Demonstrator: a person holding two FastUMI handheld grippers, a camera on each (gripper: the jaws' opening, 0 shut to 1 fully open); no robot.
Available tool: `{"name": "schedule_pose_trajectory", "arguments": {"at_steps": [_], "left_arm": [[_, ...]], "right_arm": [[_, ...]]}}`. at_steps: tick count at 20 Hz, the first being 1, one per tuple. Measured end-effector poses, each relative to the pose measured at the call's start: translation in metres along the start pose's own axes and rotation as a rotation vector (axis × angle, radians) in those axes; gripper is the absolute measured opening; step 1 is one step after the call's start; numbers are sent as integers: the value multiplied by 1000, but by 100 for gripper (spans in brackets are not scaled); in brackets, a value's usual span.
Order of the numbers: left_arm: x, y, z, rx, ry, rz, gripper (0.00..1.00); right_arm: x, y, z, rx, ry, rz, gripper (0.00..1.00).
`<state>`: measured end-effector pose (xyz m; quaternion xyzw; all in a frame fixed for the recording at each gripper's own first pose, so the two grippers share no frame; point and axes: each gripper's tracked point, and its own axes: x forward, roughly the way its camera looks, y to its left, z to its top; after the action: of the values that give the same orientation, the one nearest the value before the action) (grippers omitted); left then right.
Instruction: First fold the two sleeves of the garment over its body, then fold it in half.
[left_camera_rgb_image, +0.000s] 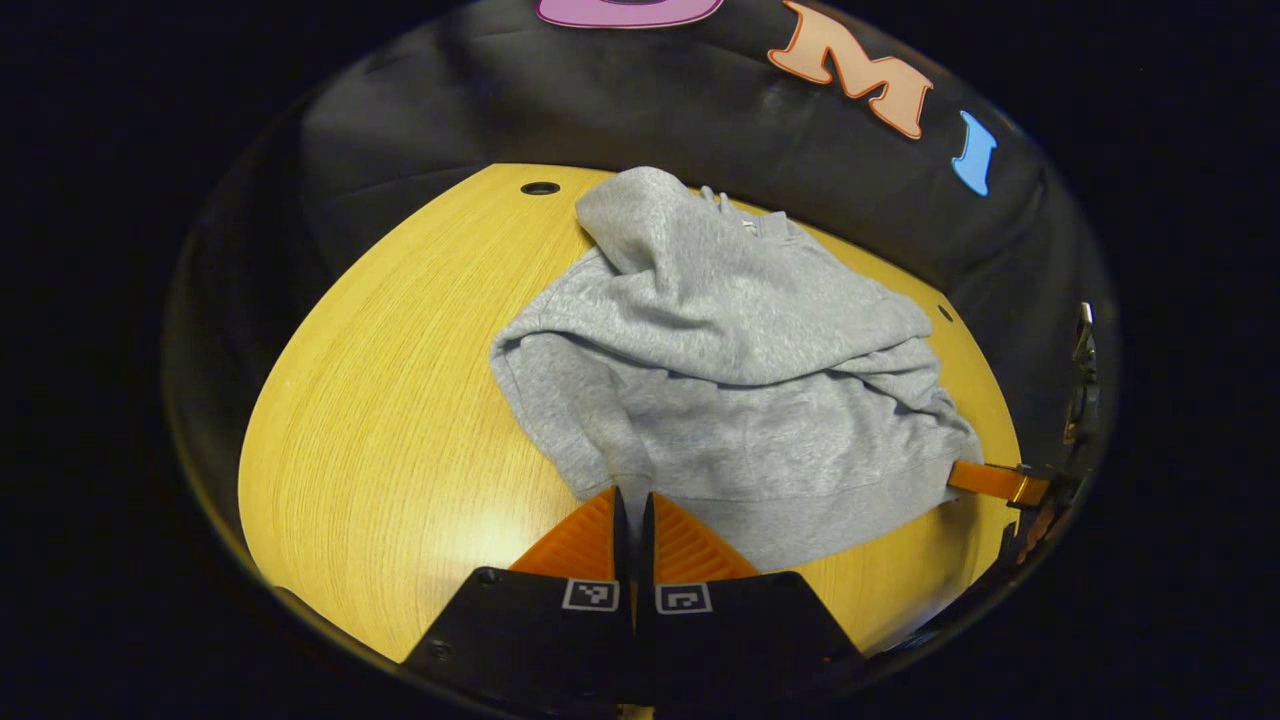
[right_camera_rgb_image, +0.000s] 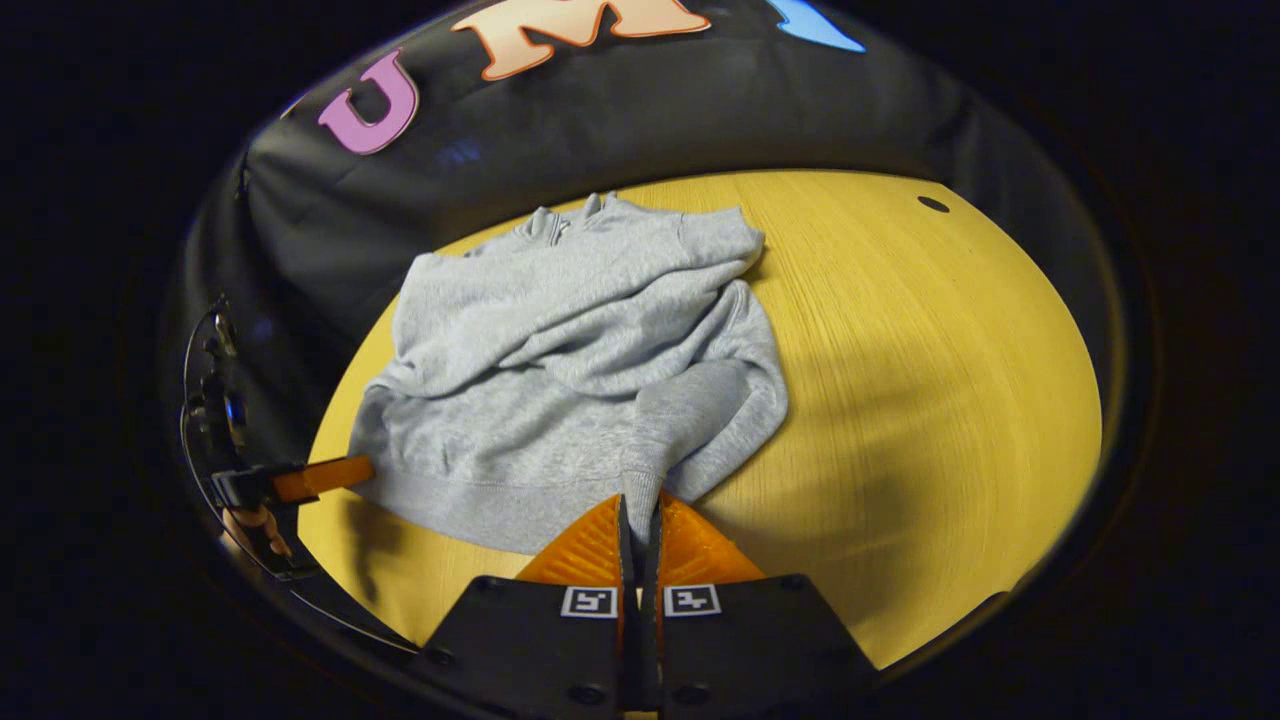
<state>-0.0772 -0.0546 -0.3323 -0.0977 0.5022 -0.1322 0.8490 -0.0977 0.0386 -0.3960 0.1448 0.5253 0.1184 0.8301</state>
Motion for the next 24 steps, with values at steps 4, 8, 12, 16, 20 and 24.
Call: {"name": "schedule_pose_trajectory", "arguments": {"at_steps": [4,8,12,16,20,24], "left_arm": [[-12,-7,21,-22,-18,-19,0],[-28,-18,55,-32,-79,-56,0],[-34,-21,92,-40,-121,-80,0],[-22,-18,120,-47,-98,-85,0],[-6,-16,137,-85,-45,-106,0],[21,-13,152,-111,12,-101,0]], "right_arm": [[-15,11,34,51,-91,41,3],[-37,22,77,62,-177,80,2],[-44,25,107,120,-207,120,3],[-38,36,137,206,-183,169,3],[-21,32,159,221,-168,146,2],[6,29,168,252,-122,112,3]]}}
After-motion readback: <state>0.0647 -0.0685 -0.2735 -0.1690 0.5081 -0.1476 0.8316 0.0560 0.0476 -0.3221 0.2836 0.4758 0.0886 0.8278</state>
